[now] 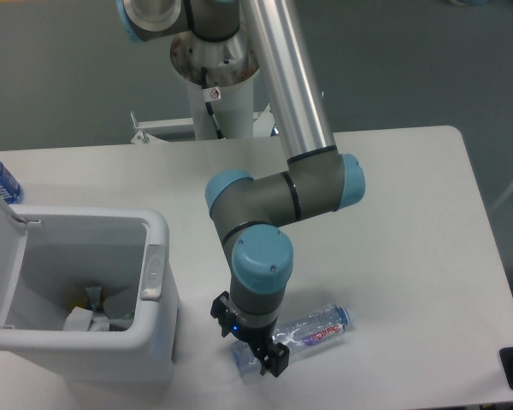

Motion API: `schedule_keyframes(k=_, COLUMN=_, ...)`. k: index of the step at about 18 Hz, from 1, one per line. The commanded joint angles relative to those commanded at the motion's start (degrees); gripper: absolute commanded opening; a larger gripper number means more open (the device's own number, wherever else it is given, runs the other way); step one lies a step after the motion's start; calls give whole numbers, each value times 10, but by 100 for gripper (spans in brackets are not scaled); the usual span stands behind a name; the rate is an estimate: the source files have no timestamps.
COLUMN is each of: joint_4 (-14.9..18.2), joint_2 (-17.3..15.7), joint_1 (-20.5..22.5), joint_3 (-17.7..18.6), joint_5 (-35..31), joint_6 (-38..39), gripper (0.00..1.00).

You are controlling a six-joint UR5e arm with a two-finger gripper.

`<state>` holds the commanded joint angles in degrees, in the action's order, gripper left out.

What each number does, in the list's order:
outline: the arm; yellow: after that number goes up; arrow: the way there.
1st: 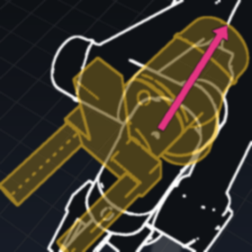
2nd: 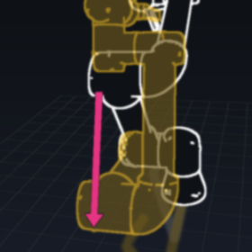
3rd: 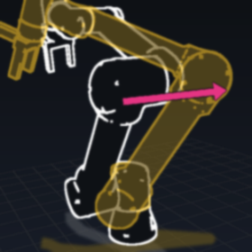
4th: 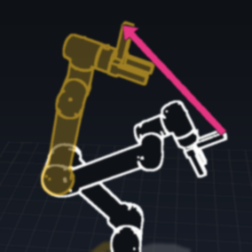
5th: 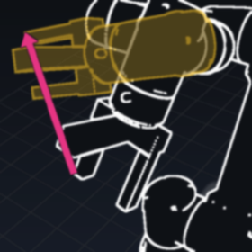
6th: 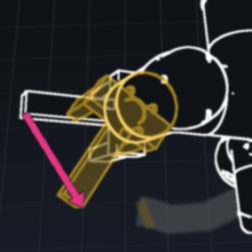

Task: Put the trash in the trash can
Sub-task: 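Lower the gripper onto the red-labelled water bottle and close it, then lift the water bottle and carry it over the trash bin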

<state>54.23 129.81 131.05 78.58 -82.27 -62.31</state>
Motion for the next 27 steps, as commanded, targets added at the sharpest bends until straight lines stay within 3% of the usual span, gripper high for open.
schedule_keyframes(k=7, joint_4=-1, joint_2=18, joint_1=-6, joint_3=-4, joint_5=-11, joint_6=1, gripper=100)
schedule_keyframes(k=17, joint_4=0, joint_2=17, joint_1=-11, joint_3=-7, joint_5=-27, joint_6=0, gripper=47)
schedule_keyframes(k=25, joint_4=-21, joint_2=-7, joint_1=10, joint_3=-37, joint_5=-16, joint_6=5, gripper=37)
schedule_keyframes(k=27, joint_4=-20, joint_2=-24, joint_1=35, joint_3=-48, joint_5=40, joint_6=12, gripper=36)
